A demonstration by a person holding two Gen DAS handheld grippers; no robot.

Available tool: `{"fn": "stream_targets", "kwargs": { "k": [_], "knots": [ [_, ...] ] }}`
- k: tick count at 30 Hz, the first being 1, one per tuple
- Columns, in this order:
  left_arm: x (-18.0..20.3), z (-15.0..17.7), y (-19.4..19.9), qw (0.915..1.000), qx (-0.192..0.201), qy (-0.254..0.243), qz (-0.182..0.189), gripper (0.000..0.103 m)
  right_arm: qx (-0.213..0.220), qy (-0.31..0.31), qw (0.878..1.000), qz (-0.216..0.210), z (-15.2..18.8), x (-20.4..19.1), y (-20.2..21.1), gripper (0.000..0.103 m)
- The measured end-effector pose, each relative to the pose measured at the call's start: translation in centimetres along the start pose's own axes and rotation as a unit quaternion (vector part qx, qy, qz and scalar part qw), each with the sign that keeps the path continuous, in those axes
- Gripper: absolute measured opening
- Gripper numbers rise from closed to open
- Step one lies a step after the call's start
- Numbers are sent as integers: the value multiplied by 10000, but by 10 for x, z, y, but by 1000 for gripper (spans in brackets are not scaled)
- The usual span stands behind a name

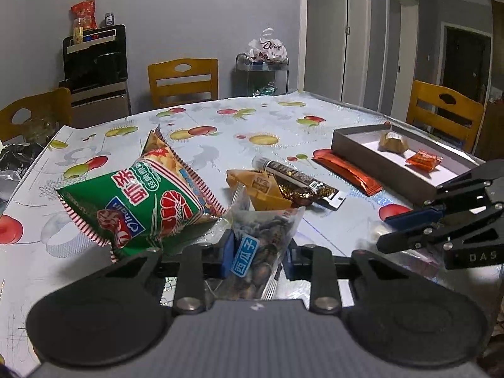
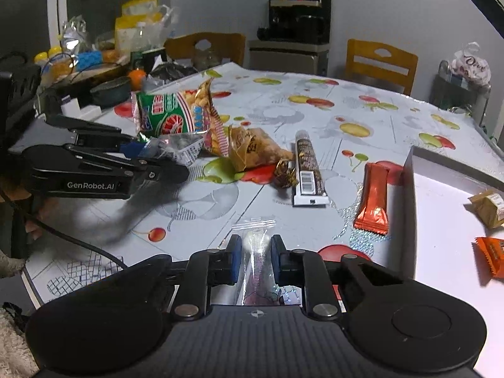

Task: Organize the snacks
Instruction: 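Lift both bags and carry them toward the white tray box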

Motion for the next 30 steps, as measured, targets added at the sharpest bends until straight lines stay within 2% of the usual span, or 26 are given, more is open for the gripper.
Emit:
{"fn": "stream_targets", "kwargs": {
  "k": [14,21,30],
  "knots": [
    [4,-23,31,9988,409,213,186,23,434,-288,9986,-127,-24,12,19,21],
    [16,-39,44,9980,572,92,237,23,668,-349,9971,-125,-32,20,33,21],
    [44,-59,42,9968,694,-136,385,23,1010,-541,9934,38,-36,45,58,21]
  ]
}}
Point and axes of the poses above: each gripper's, at about its wrist camera, not at the fingertips, and y roughly against the way its jaws point, x to its right, z to its underside, the point moved 4 cm from there along -y, roughly the way its jaws point, and after that the axes turned 4 degrees about z, right-handed, at the moved point
